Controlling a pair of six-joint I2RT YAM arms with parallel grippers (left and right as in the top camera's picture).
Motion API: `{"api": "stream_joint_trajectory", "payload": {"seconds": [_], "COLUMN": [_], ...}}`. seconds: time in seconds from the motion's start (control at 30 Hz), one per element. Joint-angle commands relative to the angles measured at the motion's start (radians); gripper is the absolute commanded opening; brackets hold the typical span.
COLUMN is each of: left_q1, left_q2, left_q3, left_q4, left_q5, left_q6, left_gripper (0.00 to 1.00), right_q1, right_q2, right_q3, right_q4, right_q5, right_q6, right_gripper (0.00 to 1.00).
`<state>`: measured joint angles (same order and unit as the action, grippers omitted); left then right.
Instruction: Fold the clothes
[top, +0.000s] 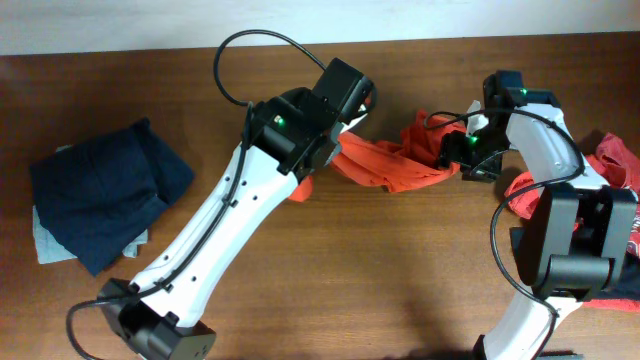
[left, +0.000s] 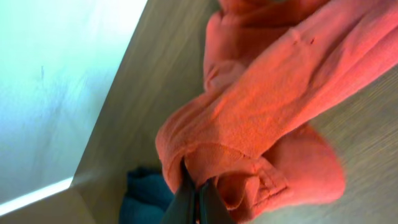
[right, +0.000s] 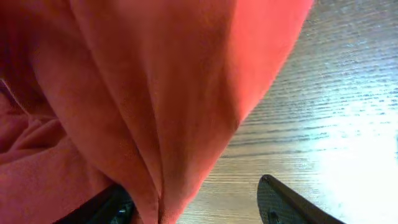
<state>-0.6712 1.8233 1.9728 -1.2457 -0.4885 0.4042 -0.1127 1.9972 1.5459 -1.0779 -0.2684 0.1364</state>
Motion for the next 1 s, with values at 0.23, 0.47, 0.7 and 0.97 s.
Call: {"api": "stream_joint_trajectory", "payload": {"seconds": [0.23, 0.47, 0.7, 0.97], "left_q1": [0.059, 0.059, 0.059, 0.059], "left_q2": [-0.016, -0.016, -0.016, -0.016], "left_q3": [0.007, 0.007, 0.007, 0.007], "left_q4": [-0.068, -0.068, -0.068, -0.071], "left_q5": [-0.136, -0.134, -0.076, -0.085], "left_q6": [0.016, 0.016, 0.016, 0.016], "left_gripper": [0.01, 0.01, 0.01, 0.01], "right_q1": [-0.003, 0.036, 0.155, 0.174], "right_q2": [-0.027, -0.027, -0.009, -0.008], "right_q3": [0.013, 0.013, 0.013, 0.043], "right_q4": [0.133, 0.266, 0.318, 0.279], "right_q5": [-0.033, -0.133, -0.043, 0.142], "right_q6": [0.158, 0.160, 0.203, 0.269], "right_gripper": [0.33, 0.72, 0.74, 0.04]}}
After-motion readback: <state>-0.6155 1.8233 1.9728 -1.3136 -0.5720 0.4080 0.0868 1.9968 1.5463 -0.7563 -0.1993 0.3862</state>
